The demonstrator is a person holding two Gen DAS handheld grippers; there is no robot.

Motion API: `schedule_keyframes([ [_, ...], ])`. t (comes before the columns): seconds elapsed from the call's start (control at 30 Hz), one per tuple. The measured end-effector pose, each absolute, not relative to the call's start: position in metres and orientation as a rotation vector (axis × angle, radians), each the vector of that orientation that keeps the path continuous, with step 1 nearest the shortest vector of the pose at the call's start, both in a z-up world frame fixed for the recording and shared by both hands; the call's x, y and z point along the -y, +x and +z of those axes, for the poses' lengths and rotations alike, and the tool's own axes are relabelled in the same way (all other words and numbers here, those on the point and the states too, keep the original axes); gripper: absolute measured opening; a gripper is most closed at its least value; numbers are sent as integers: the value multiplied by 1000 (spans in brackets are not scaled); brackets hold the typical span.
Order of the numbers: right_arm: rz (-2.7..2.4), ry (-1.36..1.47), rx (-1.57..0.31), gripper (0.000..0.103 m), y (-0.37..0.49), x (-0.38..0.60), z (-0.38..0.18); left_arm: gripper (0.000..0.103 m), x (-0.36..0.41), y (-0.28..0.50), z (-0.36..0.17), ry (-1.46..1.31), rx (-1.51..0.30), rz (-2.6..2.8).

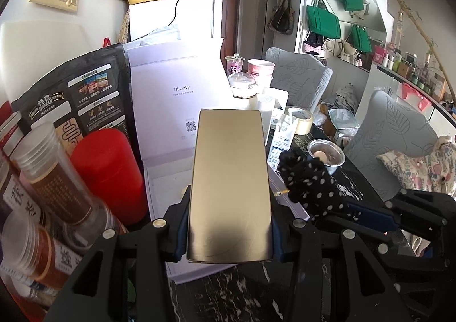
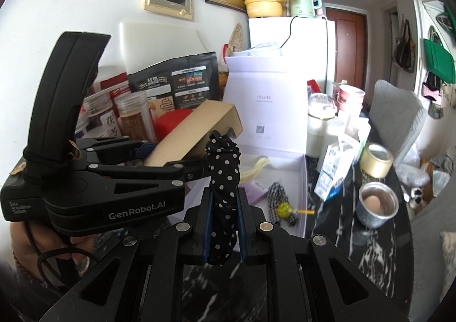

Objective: Organize rigid objects

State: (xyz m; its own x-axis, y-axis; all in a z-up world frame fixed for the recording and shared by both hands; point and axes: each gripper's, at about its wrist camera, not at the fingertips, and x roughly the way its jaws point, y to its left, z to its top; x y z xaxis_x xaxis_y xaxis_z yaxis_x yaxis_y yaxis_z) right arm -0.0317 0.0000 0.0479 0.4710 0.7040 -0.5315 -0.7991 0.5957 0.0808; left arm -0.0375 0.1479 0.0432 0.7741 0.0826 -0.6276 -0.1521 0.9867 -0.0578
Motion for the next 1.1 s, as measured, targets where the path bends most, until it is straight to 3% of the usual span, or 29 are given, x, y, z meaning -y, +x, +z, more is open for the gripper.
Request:
schedule_keyframes([
  [0.67,901,-174,-558,15,52,-35,52,44,-191,39,42,-124,-676,256],
  [1.1,862,-121,-654,15,103,-57,29,44,-204,76,8,-124,-766,243],
])
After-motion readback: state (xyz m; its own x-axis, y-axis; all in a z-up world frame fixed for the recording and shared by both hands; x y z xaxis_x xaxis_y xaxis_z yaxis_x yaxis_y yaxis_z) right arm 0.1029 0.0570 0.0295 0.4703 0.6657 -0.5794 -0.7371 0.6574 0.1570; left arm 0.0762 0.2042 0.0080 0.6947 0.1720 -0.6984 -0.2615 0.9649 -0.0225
